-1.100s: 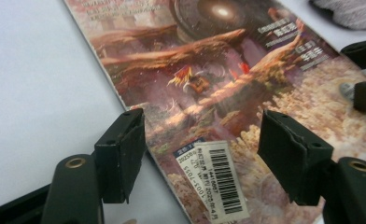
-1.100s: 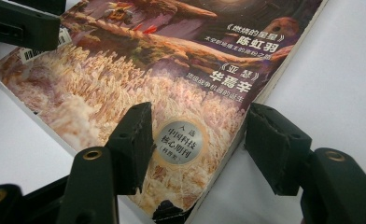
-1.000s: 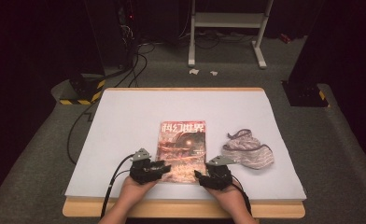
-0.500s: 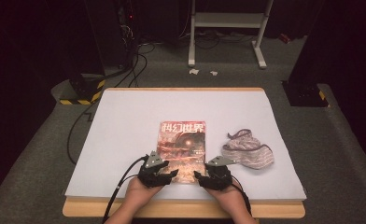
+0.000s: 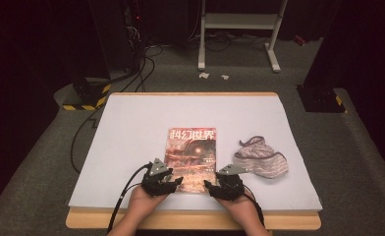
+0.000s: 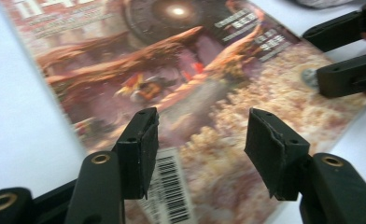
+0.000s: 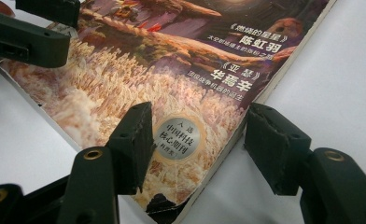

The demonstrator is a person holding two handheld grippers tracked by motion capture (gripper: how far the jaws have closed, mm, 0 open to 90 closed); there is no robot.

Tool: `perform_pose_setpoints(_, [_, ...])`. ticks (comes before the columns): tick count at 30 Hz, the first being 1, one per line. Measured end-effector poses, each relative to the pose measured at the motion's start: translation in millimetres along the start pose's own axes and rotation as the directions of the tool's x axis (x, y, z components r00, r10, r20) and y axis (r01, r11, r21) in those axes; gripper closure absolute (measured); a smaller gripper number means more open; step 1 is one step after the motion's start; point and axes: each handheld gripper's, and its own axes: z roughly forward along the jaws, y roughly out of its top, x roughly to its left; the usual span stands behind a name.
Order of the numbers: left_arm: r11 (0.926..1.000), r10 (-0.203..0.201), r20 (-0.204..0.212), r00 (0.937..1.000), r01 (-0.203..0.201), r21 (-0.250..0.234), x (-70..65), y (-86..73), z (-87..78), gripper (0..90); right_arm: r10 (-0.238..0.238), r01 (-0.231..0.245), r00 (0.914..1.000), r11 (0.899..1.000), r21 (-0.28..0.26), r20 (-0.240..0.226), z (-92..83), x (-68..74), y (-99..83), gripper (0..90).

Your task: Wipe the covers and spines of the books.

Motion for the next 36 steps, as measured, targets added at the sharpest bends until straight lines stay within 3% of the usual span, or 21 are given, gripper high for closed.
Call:
perform_pose_setpoints(8, [0.9997,0.014,-0.100,0.9949,-0.012,0.022,14.7,-5.3,-3.2,34.7,-0.001,0.001,1.0000,1.000,0.000,0.000,0.0,-0.1,0.0,42.0])
perform_pose_setpoints(16, [0.9984,-0.052,-0.064,0.9966,0.053,0.019,25.9,-10.2,-3.5,26.8,-0.001,0.001,1.0000,1.000,0.000,-0.001,0.0,0.0,0.0,42.0])
perform_pose_setpoints(24, [0.9959,-0.077,-0.066,0.9949,0.080,0.043,23.9,-7.8,-2.4,23.7,0.000,0.000,1.0000,1.000,0.000,-0.001,0.0,0.0,-0.1,42.0])
perform_pose_setpoints(28, [0.9937,-0.102,-0.034,0.9942,0.103,0.044,22.2,-6.7,-1.1,17.2,0.001,-0.001,1.0000,1.000,0.000,-0.001,0.0,0.0,0.0,42.0])
perform_pose_setpoints(34, [0.9949,-0.093,0.012,0.9956,0.093,0.041,17.8,-6.5,0.1,18.7,0.000,0.000,1.0000,1.000,-0.001,-0.001,0.0,-0.1,0.0,42.0])
perform_pose_setpoints(36, [0.9964,-0.070,-0.018,0.9974,0.071,0.047,13.1,-6.7,1.6,18.8,0.000,0.000,1.0000,1.000,-0.001,-0.001,0.0,-0.2,-0.1,42.0])
